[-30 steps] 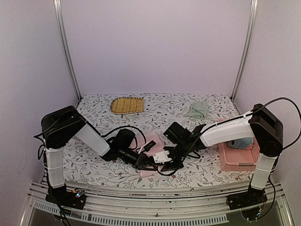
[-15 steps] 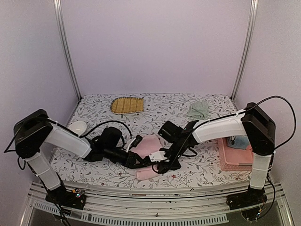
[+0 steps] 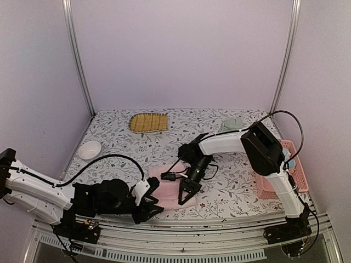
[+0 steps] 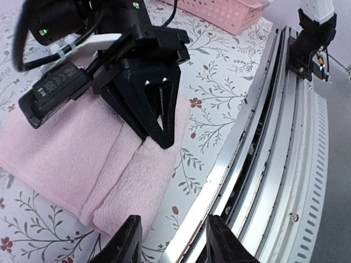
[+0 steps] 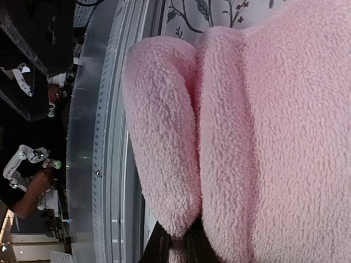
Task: Roll the towels
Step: Roll the towel at the center of the board.
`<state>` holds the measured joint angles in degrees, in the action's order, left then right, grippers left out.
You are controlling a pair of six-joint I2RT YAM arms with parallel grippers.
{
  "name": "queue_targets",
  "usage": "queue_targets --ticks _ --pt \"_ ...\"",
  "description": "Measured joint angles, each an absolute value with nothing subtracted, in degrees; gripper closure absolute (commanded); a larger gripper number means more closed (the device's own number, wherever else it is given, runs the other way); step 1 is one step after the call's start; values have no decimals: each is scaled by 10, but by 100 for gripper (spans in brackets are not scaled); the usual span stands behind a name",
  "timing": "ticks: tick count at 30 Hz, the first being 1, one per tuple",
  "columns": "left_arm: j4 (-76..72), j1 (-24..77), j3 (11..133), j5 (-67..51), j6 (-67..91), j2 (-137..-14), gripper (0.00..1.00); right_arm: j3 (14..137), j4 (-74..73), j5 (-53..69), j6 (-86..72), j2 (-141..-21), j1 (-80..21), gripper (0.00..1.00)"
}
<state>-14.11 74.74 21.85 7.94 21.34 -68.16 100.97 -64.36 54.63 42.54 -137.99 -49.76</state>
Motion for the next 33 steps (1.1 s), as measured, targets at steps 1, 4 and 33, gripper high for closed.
queue_targets --ticks 1,4,33 --pt "-136 759 218 95 203 -682 55 1023 -662 559 424 -1393 -494 95" --pt "-128 769 223 128 157 -707 51 1044 -692 579 419 -1414 -488 95" --pt "-106 775 383 201 -61 -967 93 1057 -724 585 418 -1413 -481 66"
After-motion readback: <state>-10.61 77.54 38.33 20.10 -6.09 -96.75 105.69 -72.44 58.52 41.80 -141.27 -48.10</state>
